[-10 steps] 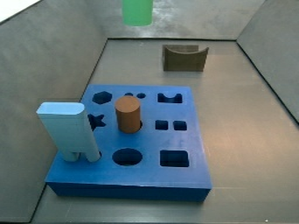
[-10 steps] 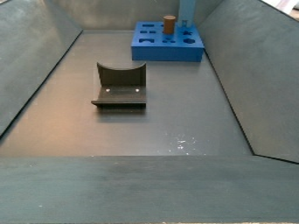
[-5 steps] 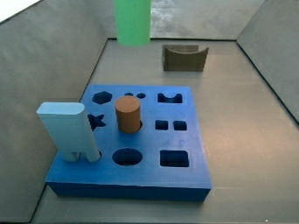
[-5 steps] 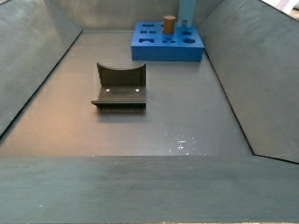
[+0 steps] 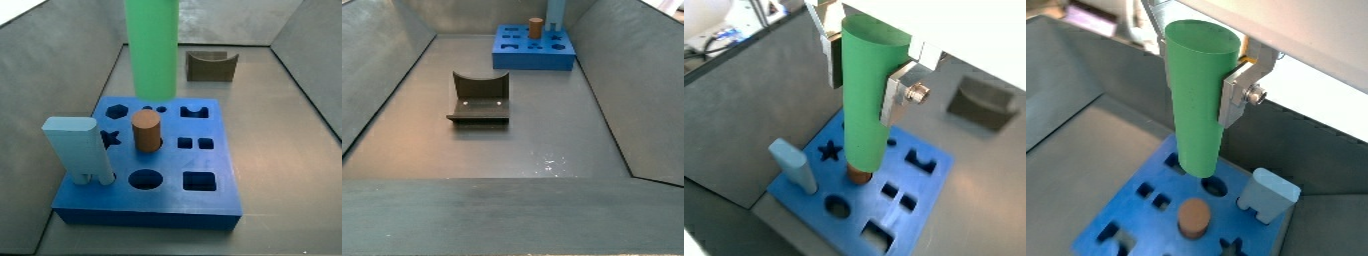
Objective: Pick up the oval object. Move up. Move to above the board. Insert the oval object.
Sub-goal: Insert the oval object.
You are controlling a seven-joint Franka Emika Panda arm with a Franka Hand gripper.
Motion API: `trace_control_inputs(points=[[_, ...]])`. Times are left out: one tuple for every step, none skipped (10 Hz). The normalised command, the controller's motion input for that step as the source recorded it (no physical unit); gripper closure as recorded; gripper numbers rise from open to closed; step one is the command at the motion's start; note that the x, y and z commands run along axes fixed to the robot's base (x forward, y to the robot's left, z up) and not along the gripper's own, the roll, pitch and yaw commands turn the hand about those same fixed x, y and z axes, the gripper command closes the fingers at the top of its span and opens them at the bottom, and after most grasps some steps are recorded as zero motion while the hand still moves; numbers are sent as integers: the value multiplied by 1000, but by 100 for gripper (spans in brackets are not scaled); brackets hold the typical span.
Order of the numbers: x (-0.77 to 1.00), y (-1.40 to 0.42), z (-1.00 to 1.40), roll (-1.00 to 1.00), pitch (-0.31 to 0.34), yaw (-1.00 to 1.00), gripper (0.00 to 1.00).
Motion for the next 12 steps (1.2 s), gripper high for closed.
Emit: trace_control_inputs(points=[[134, -383, -497, 61, 17, -280, 100], [140, -320, -557, 61, 43, -114, 100], [117, -274, -577, 47, 40, -43, 100], [0, -217, -617, 73, 67, 0, 100], [-89, -183, -669, 117, 111, 149, 100], [-217, -149, -671, 140, 77, 189, 100], [-257, -143, -689, 79, 80, 134, 100], [-226, -183, -660, 76, 77, 97, 100], [-160, -134, -589, 56, 31, 40, 100], [-60, -131, -517, 33, 0, 0, 100], [0, -69, -420, 16, 0, 0, 100], [114, 3, -320, 36, 0, -3, 100]])
